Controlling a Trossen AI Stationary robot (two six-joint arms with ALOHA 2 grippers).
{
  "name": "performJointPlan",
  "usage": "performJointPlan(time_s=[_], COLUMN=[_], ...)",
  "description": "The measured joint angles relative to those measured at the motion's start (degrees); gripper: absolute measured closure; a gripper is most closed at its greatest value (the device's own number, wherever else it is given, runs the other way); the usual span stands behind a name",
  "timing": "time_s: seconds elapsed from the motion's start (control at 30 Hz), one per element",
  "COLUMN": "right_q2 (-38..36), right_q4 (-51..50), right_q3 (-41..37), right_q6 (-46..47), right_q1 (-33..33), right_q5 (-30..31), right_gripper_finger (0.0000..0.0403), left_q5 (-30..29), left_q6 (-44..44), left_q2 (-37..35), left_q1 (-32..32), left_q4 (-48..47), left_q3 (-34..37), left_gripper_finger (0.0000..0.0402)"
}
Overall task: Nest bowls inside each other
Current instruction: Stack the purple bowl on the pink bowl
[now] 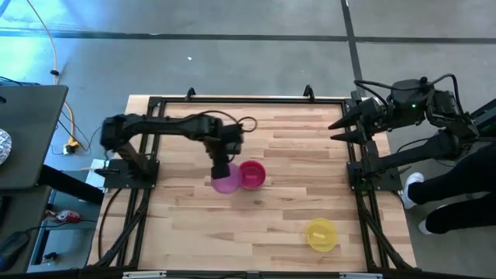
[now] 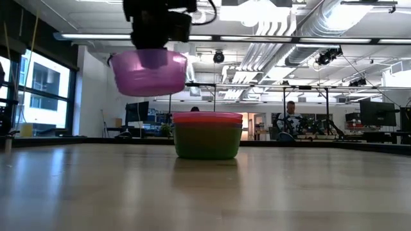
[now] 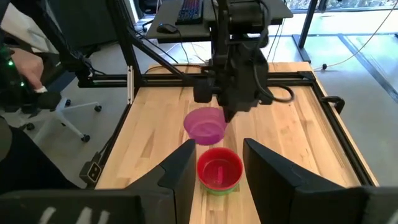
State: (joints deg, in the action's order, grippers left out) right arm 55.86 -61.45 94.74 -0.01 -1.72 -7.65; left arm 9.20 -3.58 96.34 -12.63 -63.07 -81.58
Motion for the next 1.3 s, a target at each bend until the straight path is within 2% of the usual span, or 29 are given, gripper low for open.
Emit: performJointPlan(time_s=[0.33,0.57,0.73,1.3], right_q2=[0.0,0.0,0.0,0.0], right_q4=[-2.6,-3.1,-3.1,-3.1], right_q3=[0.0,0.0,0.0,0.0], right_q6=[1.5,1.3,1.1,0.0], right_q1=[0.0,0.0,0.0,0.0], right_q5=[-1.5,-1.7,-1.9,-1.9], right_gripper_finger=[0.0277,0.0277,0.0277,0.0277], left_q5=[-0.8,-0.9,-0.2,1.9], left_q6=[7.5,10.3,11.3,12.3], left_q2=[16.0,23.0,26.2,30.4], left_q1=[-0.5,-2.1,-3.1,-3.6], left_q4=[-8.9,-10.6,-11.2,-8.3], left_q3=[-20.4,-29.8,-32.5,-32.7], left_gripper_finger=[0.0401,0.0401,0.0401,0.0401])
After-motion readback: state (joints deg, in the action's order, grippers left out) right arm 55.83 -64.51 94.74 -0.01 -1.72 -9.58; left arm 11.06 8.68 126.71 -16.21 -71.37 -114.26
